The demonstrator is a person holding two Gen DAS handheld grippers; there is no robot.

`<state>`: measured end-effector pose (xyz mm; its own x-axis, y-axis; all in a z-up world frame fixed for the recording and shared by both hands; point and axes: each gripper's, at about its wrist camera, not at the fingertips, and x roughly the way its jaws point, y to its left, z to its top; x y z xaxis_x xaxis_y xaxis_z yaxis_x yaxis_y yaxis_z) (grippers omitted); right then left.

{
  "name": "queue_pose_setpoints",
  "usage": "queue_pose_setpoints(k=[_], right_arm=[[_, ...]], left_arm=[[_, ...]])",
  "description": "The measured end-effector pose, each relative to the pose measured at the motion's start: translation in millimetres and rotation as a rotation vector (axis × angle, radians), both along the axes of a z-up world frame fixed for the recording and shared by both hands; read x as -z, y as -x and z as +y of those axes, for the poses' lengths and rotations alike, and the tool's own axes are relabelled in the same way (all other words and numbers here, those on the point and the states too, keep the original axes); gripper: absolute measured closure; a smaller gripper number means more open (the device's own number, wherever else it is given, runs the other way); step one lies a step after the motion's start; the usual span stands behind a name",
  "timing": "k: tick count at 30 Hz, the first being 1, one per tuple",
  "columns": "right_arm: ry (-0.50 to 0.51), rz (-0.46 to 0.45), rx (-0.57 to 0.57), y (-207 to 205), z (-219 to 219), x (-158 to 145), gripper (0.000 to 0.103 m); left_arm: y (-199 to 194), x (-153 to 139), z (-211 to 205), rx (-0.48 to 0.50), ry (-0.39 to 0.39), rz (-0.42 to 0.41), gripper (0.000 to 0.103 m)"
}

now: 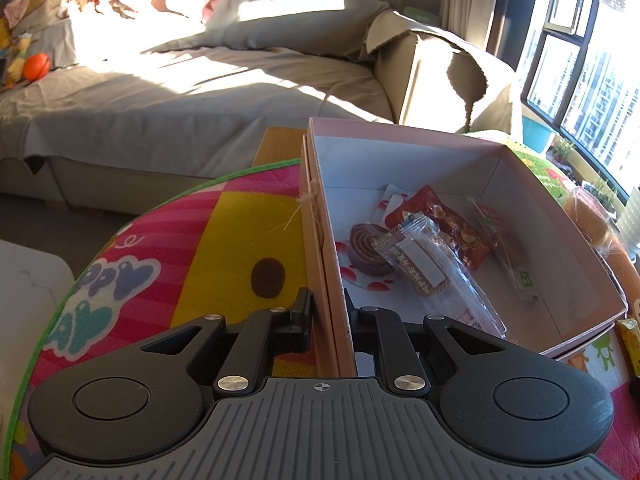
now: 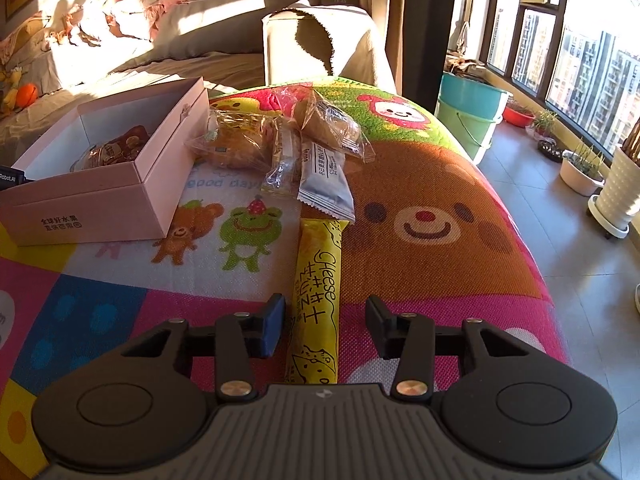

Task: Organize objects
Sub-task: 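Grasp the yellow stick snack with the right tool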

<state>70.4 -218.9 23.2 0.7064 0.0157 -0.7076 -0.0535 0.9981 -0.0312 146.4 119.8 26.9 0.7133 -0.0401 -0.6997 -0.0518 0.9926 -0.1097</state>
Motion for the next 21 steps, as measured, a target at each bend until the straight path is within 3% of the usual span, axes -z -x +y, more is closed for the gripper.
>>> queue_pose_setpoints(k=[3,5,17,21], right_arm=[[-0.002,0.004,-0.022,-1.3,2.6,-0.9,0.067],[-0.005,0.014,-0.037,0.4,4.6,-2.6,0.079],[-0.035,0.085,-0.120,40.4,16.3,-25.0,0.082],[-0.033,0.011,-0.167,51.7,29.5,-57.4,0.082]], left_arm=[[0.1,0.2,0.7,0.000,0.000,0.000,0.088],[0.1,0.1,0.8,-0.001,0.000,0.000,0.088],[2.8,0.7,0.1,-0.009,0.002,-0.010,0.089],[3.5,0.6,0.7,-0.010,0.010,-0.011,0.088]])
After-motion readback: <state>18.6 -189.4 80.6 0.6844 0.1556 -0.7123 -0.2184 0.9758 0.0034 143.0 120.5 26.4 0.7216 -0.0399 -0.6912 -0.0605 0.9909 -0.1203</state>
